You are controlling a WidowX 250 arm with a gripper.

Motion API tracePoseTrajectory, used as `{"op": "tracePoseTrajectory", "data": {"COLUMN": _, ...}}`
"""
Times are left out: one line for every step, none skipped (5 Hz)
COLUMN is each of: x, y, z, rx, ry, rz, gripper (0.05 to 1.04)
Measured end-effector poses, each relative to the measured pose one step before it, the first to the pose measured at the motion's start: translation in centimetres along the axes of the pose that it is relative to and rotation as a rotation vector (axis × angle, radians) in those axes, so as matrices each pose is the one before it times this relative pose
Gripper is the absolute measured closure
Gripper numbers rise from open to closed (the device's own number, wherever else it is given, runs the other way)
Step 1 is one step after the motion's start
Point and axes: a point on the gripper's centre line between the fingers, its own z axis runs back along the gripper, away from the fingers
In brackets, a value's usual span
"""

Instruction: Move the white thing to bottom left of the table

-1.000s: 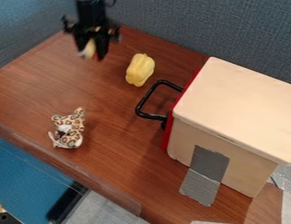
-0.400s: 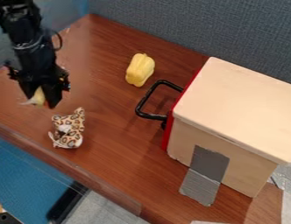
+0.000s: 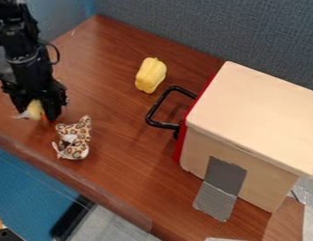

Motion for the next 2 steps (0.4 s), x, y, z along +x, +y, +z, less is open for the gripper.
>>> {"op": "tracePoseTrajectory", "data": {"x": 0.120, "y": -0.821, "z": 0.117, "rx": -0.0085, "ry": 0.0206, "rz": -0.0344, "gripper": 0.070}}
{"op": "tracePoseTrajectory", "data": {"x": -0.212, "y": -0.393, "z": 1.743, "rx": 0.0076, "ry": -0.0312, "rz": -0.0090, "gripper": 0.075}}
